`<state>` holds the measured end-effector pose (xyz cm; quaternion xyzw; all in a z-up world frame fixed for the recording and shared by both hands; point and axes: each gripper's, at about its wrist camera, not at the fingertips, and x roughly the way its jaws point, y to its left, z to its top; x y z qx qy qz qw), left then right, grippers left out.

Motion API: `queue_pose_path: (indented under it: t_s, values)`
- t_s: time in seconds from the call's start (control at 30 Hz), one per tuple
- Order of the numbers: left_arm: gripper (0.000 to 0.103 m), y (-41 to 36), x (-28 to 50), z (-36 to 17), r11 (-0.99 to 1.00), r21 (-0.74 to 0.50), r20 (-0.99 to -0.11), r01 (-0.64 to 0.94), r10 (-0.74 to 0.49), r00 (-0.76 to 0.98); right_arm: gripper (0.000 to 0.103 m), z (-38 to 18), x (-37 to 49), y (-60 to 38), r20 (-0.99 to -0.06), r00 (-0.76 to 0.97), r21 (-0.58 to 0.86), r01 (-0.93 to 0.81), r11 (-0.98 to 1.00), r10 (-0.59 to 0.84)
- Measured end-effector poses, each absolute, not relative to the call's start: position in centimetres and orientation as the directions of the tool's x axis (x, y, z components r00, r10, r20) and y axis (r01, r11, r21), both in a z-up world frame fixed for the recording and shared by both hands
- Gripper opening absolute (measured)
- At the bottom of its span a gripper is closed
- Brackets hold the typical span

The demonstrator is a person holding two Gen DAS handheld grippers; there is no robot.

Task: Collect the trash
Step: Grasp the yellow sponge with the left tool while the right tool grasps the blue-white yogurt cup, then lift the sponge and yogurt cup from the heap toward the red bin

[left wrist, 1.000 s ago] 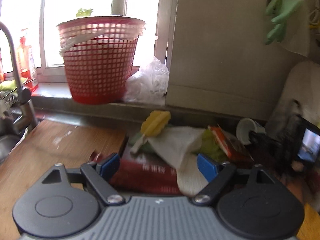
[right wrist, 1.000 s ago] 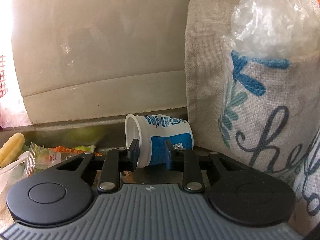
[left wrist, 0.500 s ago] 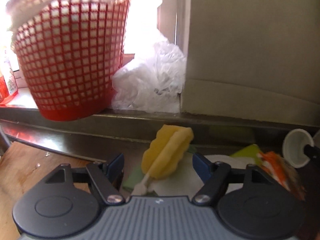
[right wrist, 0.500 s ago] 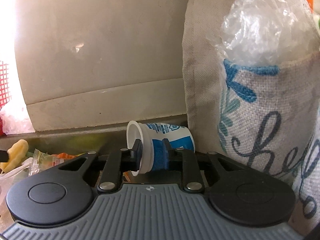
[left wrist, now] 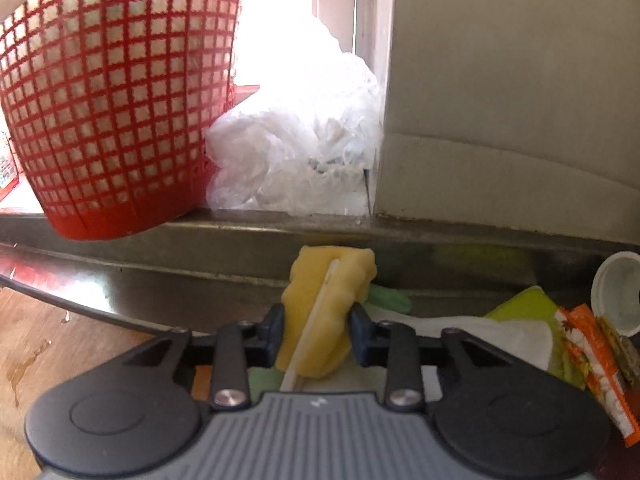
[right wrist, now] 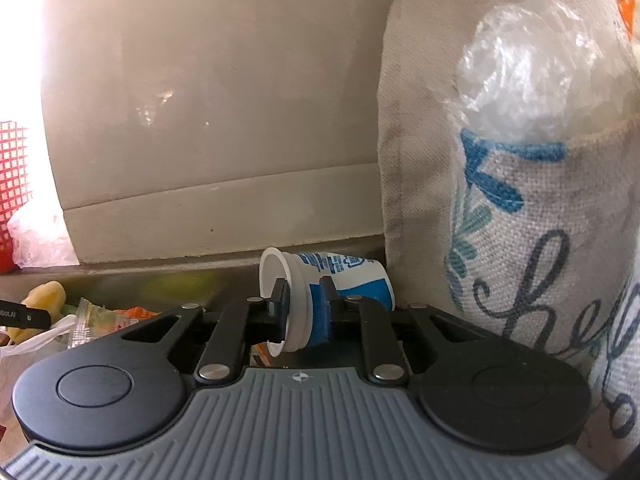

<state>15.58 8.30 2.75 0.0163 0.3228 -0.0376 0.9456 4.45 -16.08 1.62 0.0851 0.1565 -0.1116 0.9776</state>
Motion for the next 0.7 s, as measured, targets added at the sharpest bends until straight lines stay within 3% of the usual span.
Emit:
queue_pose_path:
  t_s: [0.1, 0.3, 0.7]
  values:
    - [0.026, 8.6, 15.0, 3.3, 0.998, -0.003, -0.594, 0.064, -0.054, 0.803, 0.011, 1.6, 4.6, -15.6, -0.313, 0.932, 0.118, 0.228, 0.967, -0.182]
    - [0.024, 9.0, 12.1, 5.9, 0.998, -0.046, -0.54, 0.043, -0.061, 0.839, 0.01, 1.5, 4.5, -15.6, -0.304, 0.938, 0.14, 0.219, 0.966, -0.169]
    - [0.024, 9.7, 0.0, 11.0, 0.991, -0.13, -0.473, 0.015, -0.075, 0.878, 0.005, 2.1, 2.1, -14.5, -0.214, 0.96, 0.131, 0.21, 0.969, -0.179]
